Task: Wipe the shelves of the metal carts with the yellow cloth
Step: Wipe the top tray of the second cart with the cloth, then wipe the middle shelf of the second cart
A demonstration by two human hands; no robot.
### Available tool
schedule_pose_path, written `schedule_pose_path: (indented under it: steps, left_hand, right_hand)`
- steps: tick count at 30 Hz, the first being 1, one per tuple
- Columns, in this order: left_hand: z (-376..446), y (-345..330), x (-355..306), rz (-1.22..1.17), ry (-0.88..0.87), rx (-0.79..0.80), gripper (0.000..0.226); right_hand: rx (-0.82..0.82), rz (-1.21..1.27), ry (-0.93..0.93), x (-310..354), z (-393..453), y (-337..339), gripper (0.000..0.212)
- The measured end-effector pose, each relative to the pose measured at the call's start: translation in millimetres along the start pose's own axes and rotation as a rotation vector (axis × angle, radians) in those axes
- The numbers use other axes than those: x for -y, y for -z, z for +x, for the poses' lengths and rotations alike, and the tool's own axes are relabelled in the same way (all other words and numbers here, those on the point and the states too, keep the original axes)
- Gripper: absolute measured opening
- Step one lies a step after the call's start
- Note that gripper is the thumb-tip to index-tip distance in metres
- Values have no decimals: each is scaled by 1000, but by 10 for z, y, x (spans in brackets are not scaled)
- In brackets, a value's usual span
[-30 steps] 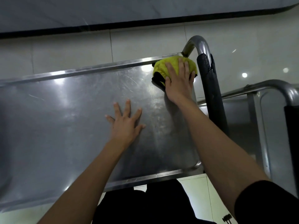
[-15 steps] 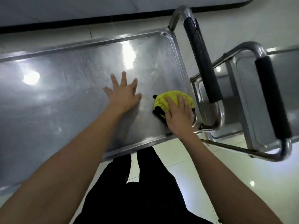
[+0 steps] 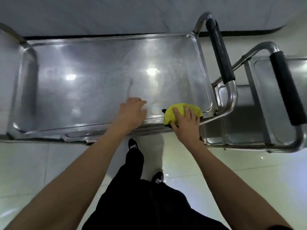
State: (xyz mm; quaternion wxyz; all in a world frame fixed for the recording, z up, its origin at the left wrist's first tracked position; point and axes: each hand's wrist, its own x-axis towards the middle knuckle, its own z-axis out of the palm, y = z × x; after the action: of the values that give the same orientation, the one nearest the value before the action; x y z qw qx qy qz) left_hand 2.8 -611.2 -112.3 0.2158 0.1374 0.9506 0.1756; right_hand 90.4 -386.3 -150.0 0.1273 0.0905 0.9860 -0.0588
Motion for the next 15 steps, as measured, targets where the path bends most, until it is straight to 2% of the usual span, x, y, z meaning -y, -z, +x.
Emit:
schedule_pose_path:
  steps: [3,9,12,15]
  left_hand:
    - [-622,-184,60,-3,44,-62,36]
    - [-1554,-609,232,-84,186,-37,42]
    - [-1874,-752,399,-98,239,-22,42]
    - [-2153,-882,638,-103,301,1,44]
  right_hand:
    - [-30,-53,97,-12,-37,-9,64]
    - [-55,-6,178,97,-189,-67,52]
    - [-49,65,263,274,-383,-173,54]
    - [25,193,359,517,-628,-372,56]
